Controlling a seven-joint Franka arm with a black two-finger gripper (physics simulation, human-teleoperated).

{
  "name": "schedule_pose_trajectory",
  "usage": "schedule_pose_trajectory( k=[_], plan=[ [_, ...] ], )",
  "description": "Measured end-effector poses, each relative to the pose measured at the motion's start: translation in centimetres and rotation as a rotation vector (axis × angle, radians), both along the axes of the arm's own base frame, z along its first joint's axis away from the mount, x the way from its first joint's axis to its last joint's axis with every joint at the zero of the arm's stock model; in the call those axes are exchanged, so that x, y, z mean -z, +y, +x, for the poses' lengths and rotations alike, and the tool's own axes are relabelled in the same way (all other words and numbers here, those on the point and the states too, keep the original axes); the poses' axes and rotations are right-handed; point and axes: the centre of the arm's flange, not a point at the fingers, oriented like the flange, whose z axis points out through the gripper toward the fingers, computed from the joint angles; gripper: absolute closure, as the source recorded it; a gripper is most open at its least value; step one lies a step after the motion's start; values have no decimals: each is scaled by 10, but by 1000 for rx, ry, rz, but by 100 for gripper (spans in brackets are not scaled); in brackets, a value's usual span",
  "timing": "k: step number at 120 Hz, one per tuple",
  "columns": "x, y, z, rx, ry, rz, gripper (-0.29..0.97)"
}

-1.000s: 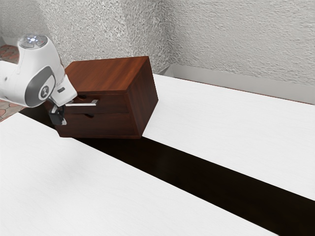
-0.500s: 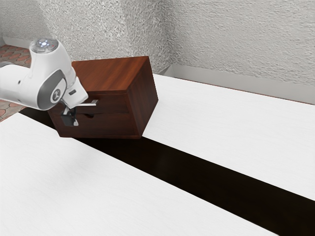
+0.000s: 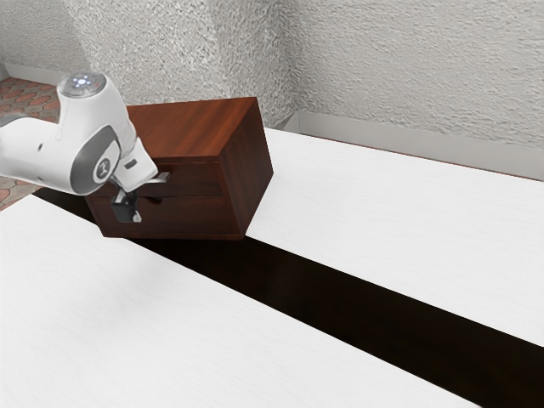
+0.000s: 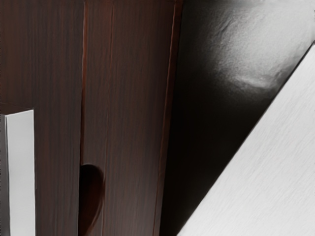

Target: Pull the drawer handle with one arm to open the drawer

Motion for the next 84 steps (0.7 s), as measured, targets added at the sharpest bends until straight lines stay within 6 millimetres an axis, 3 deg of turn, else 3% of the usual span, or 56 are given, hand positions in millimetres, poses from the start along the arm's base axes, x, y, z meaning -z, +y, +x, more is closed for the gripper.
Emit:
schedule_pose_trajectory(
  k=[14,84],
  plan=[
    [-4,-7,-5,11,-8,-10,4],
    [-14,-15,-50,20,-12,-62,1]
  ],
)
